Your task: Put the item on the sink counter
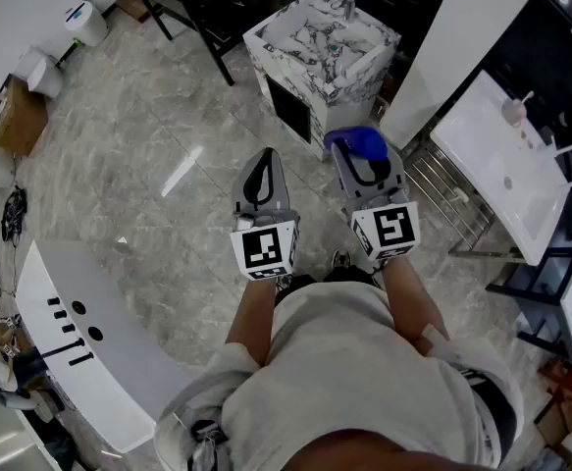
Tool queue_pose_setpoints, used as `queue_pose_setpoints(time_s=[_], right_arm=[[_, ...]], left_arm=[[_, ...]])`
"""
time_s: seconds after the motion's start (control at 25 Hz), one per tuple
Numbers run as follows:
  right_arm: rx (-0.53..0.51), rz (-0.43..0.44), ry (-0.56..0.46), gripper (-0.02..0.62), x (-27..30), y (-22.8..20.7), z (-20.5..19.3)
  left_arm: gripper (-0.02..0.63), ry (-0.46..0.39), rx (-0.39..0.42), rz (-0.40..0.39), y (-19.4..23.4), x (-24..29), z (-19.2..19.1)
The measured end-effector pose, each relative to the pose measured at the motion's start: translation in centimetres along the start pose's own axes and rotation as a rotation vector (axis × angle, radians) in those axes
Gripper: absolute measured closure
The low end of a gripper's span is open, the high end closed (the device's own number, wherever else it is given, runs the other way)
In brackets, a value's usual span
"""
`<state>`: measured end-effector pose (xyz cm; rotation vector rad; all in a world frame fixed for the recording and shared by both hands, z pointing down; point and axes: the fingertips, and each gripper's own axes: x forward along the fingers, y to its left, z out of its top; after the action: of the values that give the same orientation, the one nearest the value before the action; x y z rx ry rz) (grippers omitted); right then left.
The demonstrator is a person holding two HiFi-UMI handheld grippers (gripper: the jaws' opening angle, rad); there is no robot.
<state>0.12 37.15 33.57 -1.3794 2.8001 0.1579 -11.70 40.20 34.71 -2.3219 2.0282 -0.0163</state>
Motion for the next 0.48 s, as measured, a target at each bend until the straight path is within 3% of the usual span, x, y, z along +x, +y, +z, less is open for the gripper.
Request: queue_pose_setpoints(time_s=[0.48], right_arm=[[-0.019,0.036,-0.016,0.439,-2.1,-3.7,-0.2]], left_arm=[[0.595,0.021,-0.004,-0.018,-5.1,2.0,-0.7]])
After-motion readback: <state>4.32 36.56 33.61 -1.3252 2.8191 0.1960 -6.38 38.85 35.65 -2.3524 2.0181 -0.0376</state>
